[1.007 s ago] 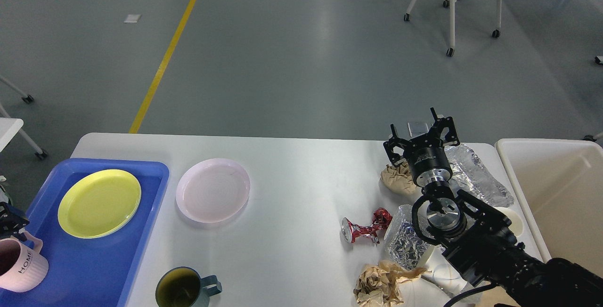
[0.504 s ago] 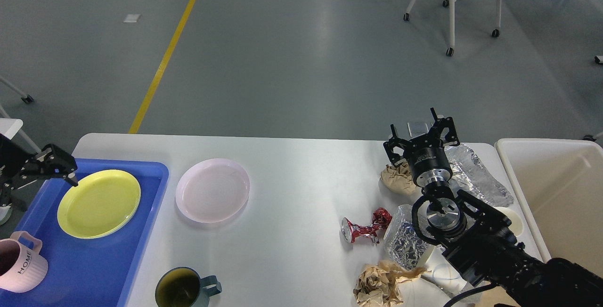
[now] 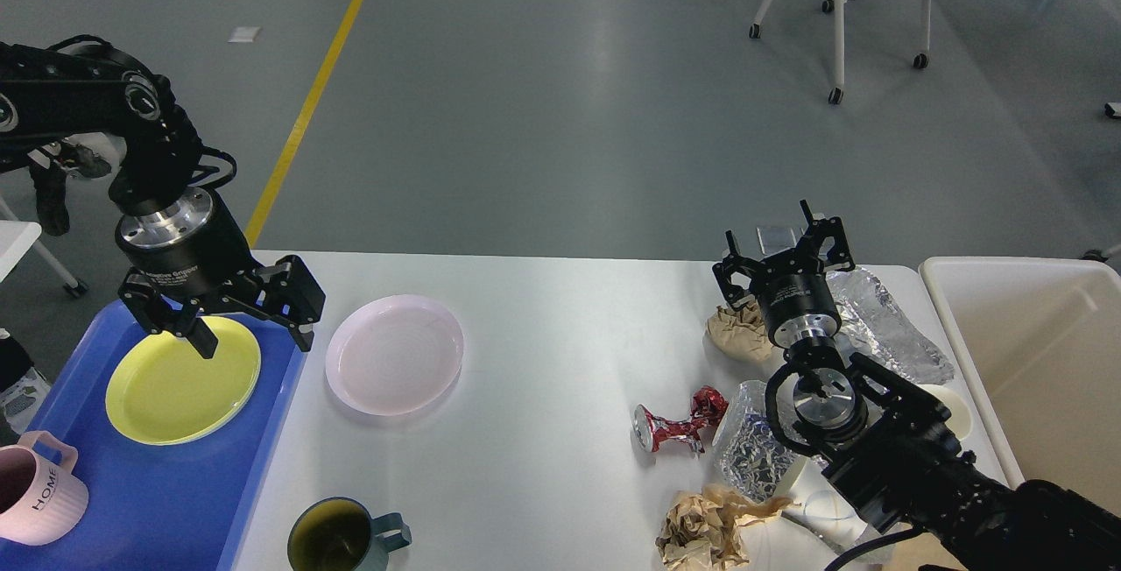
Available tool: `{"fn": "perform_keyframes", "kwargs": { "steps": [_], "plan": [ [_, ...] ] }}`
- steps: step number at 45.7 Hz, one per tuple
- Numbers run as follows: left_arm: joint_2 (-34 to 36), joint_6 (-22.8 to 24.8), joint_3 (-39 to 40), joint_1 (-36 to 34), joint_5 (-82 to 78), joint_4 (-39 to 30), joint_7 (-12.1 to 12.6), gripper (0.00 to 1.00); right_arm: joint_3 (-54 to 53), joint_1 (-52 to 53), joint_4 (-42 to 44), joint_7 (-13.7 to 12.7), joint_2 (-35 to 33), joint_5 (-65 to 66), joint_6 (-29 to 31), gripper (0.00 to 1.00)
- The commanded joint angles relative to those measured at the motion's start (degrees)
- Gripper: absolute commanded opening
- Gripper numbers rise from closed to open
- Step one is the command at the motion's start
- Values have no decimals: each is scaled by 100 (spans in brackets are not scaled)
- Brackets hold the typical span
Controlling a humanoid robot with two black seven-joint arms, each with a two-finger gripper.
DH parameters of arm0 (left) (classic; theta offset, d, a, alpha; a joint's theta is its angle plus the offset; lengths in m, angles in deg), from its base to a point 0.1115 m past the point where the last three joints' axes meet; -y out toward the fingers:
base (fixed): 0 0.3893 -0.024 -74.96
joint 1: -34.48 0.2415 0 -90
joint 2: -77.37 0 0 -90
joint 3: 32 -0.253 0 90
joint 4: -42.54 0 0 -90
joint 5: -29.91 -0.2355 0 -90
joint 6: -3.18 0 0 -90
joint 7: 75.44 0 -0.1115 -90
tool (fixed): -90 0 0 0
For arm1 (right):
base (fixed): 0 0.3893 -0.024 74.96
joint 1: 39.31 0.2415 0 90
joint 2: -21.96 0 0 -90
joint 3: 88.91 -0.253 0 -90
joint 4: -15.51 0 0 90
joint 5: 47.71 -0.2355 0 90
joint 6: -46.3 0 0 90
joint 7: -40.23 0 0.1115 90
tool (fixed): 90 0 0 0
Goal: Tidy desktop
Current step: 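Move the left gripper down to the dark mug and grasp it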
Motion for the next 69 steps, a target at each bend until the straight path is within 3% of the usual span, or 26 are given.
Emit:
{"fn": "perform_keyframes", "kwargs": {
  "steps": [1, 10, 22, 37, 69],
  "plan": [
    [-175, -103, 33, -43, -18, -497, 118, 97, 0, 1, 0, 2, 0, 0, 0, 100],
    [-281, -332, 68, 334, -26, -814, 364, 97, 0, 1, 0, 2, 0, 0, 0, 100],
    [-518, -1113, 59, 993, -44, -1166, 724, 96, 0, 1, 0, 2, 0, 0, 0, 100],
    [-879, -1975, 33, 1582, -62, -1183, 760, 96, 0, 1, -9, 2, 0, 0, 0, 100],
    [-1292, -3074, -29, 2426, -70, -1175, 760, 93, 0, 1, -9, 2, 0, 0, 0, 100]
  ]
}}
